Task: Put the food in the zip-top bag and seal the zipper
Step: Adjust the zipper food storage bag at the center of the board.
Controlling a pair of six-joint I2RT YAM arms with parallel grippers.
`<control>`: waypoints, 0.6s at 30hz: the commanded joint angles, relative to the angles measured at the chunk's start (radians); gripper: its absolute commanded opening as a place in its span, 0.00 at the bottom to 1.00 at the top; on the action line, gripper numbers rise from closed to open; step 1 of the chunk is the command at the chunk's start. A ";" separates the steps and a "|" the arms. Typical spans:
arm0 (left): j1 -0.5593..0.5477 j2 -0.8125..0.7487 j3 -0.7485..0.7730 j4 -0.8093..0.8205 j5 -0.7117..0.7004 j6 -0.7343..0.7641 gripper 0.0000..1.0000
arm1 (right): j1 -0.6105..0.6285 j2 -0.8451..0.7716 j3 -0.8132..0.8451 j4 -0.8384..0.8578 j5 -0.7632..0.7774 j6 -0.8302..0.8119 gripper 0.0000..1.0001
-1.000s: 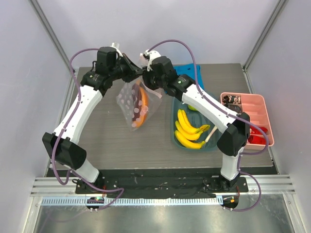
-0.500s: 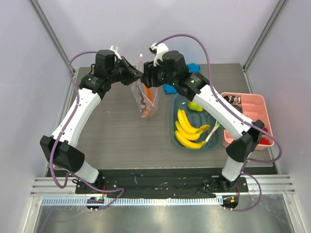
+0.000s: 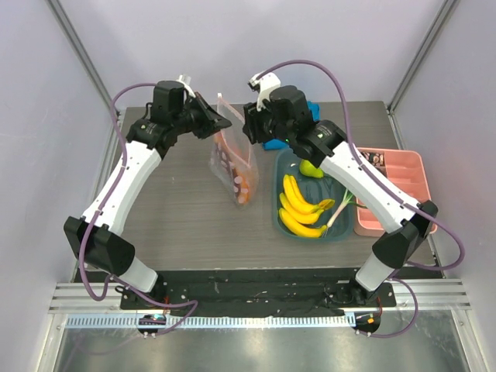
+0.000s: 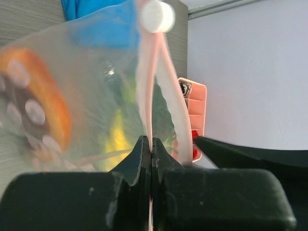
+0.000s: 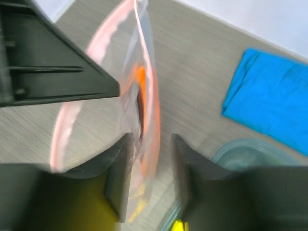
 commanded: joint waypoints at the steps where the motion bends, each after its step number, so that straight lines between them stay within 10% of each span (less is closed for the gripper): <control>1: 0.003 -0.041 0.036 -0.050 0.010 0.067 0.00 | -0.010 0.039 -0.009 -0.029 -0.020 -0.011 0.31; 5: 0.003 -0.052 0.092 -0.156 -0.008 0.188 0.00 | -0.042 0.053 0.014 -0.056 -0.125 0.038 0.01; 10: 0.003 -0.058 0.192 -0.349 -0.152 0.371 0.00 | -0.137 0.010 0.002 -0.026 -0.425 0.203 0.01; 18: -0.010 0.038 0.252 -0.488 -0.221 0.558 0.00 | -0.159 -0.065 -0.204 0.089 -0.500 0.296 0.01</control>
